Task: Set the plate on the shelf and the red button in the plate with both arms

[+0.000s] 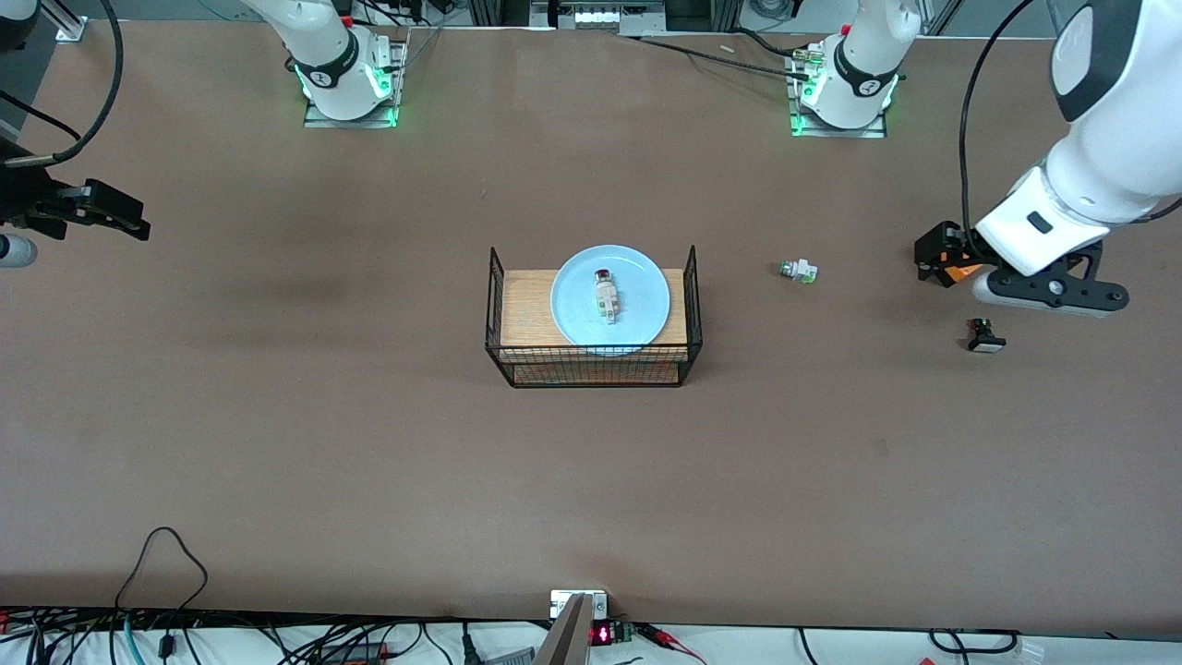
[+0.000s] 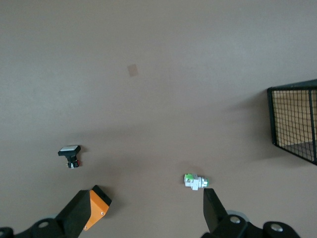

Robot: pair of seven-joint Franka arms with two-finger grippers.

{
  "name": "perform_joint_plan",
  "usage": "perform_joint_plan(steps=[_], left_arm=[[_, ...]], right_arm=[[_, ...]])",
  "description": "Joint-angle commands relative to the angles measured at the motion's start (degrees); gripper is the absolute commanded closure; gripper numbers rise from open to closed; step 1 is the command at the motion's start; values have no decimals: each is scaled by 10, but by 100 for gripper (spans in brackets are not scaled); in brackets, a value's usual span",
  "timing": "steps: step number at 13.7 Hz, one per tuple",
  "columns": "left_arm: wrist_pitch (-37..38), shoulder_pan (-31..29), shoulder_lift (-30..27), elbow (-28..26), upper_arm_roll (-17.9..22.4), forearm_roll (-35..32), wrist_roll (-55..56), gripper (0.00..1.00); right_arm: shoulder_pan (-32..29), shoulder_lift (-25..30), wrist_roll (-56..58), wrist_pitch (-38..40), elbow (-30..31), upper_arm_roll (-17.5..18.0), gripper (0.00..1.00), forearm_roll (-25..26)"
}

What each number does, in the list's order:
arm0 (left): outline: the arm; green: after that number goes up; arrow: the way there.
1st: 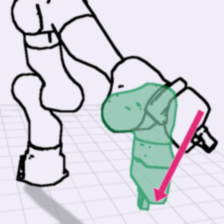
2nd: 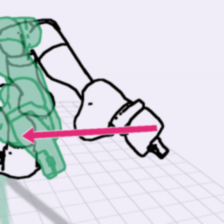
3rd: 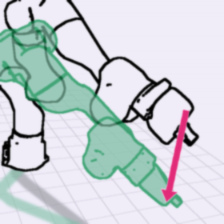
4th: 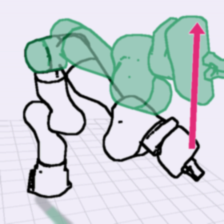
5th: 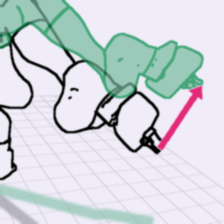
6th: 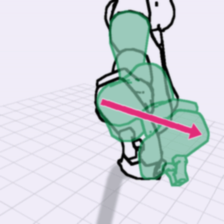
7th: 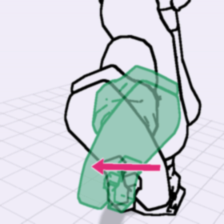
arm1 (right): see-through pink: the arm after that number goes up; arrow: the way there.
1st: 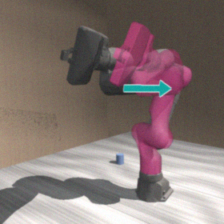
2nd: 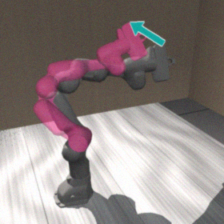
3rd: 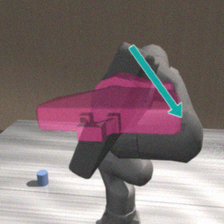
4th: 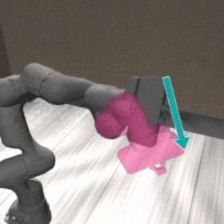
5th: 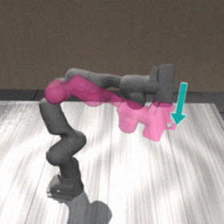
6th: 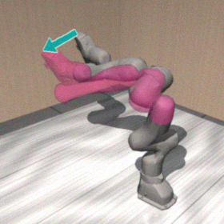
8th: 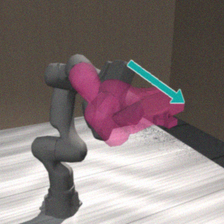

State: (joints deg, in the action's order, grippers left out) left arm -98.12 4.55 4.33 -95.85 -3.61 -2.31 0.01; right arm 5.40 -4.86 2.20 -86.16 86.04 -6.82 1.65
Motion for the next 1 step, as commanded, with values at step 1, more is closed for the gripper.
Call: perform_joint_plan(steps=[1], left_arm=[[6,11,-13,-13,17,-9,-7,0]], right_arm=[[1,-4,-2,10,-13,-4,0,-3]])
